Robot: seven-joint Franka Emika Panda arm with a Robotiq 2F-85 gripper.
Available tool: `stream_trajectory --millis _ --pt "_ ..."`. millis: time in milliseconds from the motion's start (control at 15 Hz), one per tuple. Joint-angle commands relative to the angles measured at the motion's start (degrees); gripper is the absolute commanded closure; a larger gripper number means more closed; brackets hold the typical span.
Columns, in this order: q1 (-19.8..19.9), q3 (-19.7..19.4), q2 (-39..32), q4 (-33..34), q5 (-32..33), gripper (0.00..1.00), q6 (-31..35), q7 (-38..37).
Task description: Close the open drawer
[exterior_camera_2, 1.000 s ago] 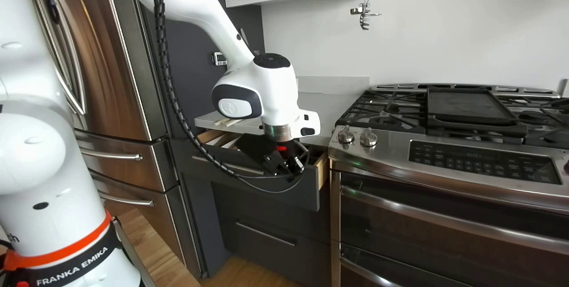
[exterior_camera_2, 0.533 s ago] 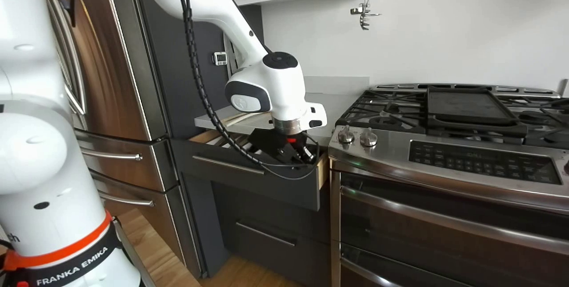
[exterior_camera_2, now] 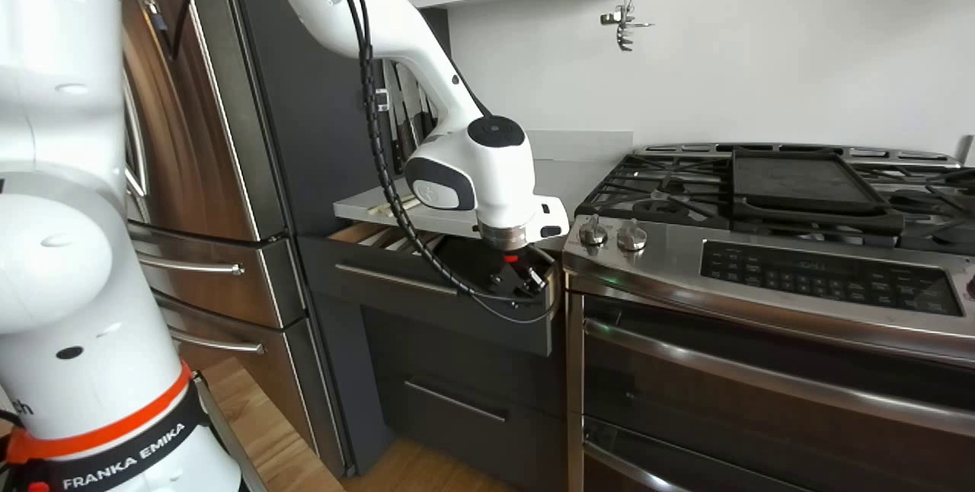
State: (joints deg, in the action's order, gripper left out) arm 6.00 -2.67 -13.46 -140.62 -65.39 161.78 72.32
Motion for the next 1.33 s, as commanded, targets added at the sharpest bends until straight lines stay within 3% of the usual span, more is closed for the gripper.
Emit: stream_trajectory --millis 0,267,533,1267 --pt "2.66 3.26 -3.73 6.13 -14.32 1.0 -0.26 14.89" --pt "3.43 3.89 -6.74 10.62 -28.8 1.0 -1.95 29.37" --pt "3.13 3.19 -10.35 14.67 -38.41 1.0 -4.53 38.5" --pt "3.64 2.92 -18.39 20.59 -49.24 1.0 -14.08 48.03"
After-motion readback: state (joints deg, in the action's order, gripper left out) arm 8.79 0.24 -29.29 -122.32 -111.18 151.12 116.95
